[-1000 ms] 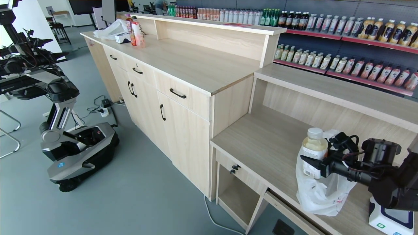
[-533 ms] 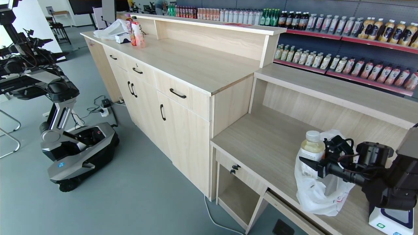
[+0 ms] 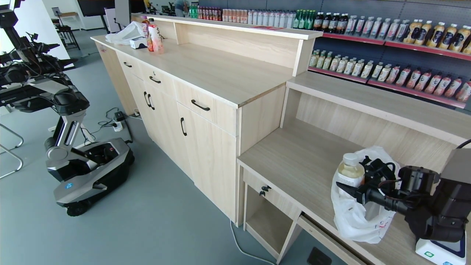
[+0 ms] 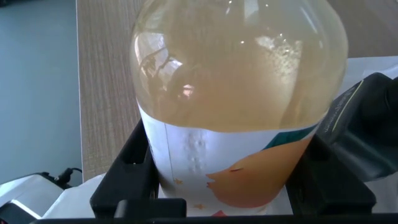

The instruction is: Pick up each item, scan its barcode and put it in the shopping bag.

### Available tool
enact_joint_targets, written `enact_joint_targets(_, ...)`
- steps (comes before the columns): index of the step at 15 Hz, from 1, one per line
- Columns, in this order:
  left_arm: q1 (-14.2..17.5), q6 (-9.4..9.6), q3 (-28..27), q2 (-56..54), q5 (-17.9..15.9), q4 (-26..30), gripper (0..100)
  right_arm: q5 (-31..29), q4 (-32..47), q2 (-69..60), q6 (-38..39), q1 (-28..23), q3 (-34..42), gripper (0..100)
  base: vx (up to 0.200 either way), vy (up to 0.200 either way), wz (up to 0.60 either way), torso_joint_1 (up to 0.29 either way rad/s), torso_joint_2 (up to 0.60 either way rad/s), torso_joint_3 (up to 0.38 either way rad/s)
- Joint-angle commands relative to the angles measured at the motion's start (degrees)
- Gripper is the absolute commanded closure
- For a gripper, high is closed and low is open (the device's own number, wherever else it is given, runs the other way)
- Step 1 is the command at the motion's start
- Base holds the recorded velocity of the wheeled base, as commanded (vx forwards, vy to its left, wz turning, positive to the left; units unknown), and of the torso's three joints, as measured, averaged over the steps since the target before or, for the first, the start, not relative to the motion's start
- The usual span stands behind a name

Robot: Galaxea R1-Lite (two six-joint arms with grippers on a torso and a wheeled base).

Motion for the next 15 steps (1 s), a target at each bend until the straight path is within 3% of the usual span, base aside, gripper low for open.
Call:
enact_joint_targets(1,0.0,-0.08,0.0,0.0,0.0,-0.1,0,0.0,-0.7,1.1,0.0,-0.3,0.1,100,0.0,0.0,0.0,0.0,0.0,0.0)
enact_joint_targets(6,0.0,0.01,0.0,0.0,0.0,0.0,0,4.0,-3.5,4.1,0.3,-1.4,-0.5,100,0.0,0.0,0.0,0.0,0.0,0.0)
enact_joint_targets(15,0.0,0.01,0.0,0.0,0.0,-0.1,0,4.2,-4.8,7.8,2.4,-1.3,-6.2,100,0.0,0.0,0.0,0.0,0.0,0.0)
